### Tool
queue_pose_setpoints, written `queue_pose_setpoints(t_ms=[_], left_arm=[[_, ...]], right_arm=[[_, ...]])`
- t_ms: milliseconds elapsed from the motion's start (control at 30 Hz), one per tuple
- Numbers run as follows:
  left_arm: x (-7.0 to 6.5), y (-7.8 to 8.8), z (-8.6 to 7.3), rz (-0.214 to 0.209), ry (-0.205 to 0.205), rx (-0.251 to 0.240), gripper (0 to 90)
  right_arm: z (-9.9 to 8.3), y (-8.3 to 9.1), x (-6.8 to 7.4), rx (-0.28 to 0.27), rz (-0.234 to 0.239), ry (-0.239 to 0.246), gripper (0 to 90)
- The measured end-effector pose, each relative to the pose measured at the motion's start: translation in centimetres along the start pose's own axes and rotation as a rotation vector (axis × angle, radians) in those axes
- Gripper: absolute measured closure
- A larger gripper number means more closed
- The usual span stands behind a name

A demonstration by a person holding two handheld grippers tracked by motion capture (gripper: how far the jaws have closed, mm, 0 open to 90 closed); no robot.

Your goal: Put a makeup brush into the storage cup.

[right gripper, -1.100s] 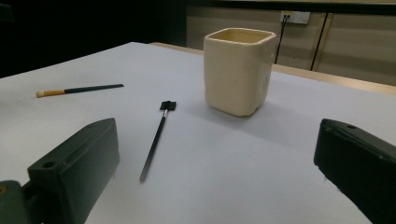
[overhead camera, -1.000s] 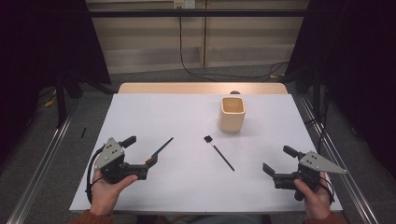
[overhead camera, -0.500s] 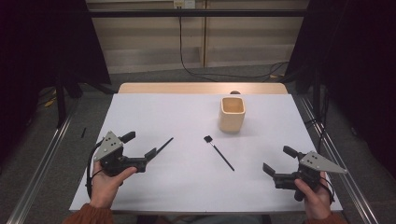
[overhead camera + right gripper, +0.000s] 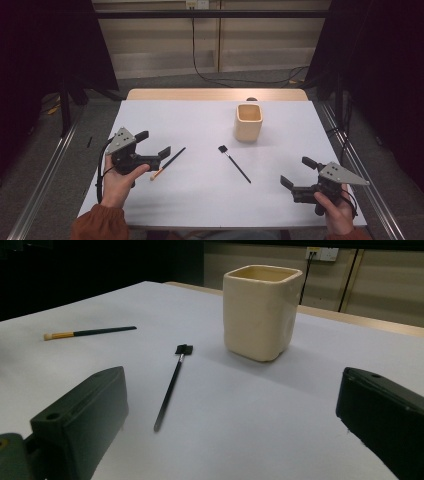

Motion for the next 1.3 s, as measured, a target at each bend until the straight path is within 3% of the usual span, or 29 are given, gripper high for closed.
queue_pose_setpoints(t_ms=[133, 167, 300, 367, 433, 467, 533, 633, 700, 800, 1067, 1100, 1300], left_arm=[[0.2, -0.3, -0.1, -0.003, 0.012, 0.03, 4.0], [0.5, -0.5, -0.1, -0.007, 0.013, 0.065, 4.0], [0.8, -0.8, -0.2, 0.0, 0.013, 0.095, 4.5], [1.1, -1.0, -0.4, -0.001, 0.007, 0.139, 5.3], [1.2, -1.0, -0.4, -0.004, 0.013, 0.142, 5.4], [1.2, -1.1, -0.3, -0.016, 0.035, 0.131, 5.4], [1.3, -1.1, -0.2, 0.007, 0.019, 0.159, 5.3], [1.6, -1.2, -0.2, 0.015, 0.032, 0.189, 5.4], [1.9, -1.3, -0.3, 0.023, 0.013, 0.213, 7.2], [2.2, -1.4, -0.3, 0.045, 0.017, 0.238, 8.2], [3.1, -1.9, -1.1, 0.068, 0.04, 0.451, 6.0], [3.1, -2.0, -1.3, 0.05, 0.059, 0.467, 5.7], [3.3, -2.3, -2.0, 0.038, 0.066, 0.547, 5.8]], right_arm=[[0.0, 0.0, 0.0, -0.001, 0.005, -0.01, 0.0], [0.0, 0.0, 0.0, 0.0, 0.004, -0.008, 0.0], [0.0, 0.0, 0.1, 0.001, 0.01, -0.006, 0.0], [0.0, 0.0, 0.2, 0.003, 0.012, -0.004, 0.0], [0.0, 0.0, 0.2, 0.005, 0.013, -0.002, 0.0], [0.0, 0.0, 0.2, 0.005, 0.013, -0.002, 0.0], [-0.1, 0.0, 0.1, 0.01, 0.015, -0.005, 0.0], [-0.1, 0.0, 0.1, 0.006, 0.014, -0.012, 0.0], [0.0, 0.0, 0.2, 0.006, 0.017, -0.012, 0.0], [-0.1, 0.1, 0.2, 0.009, 0.019, -0.002, 0.0], [-0.1, 0.0, 0.2, 0.013, 0.018, 0.006, 0.0], [-0.1, 0.0, 0.2, 0.015, 0.02, 0.006, 0.0], [-0.2, 0.0, 0.3, 0.017, 0.025, 0.007, 0.0]])
Point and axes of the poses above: each handheld gripper's, and its own axes: y roughly backward along the jaws, z roughly out of its top, x roughly to its left, the point moved 5 cm from there along -y, roughly forward along the jaws, and after that the axes turned 7 degrees about -z, right-handed, at the moved point
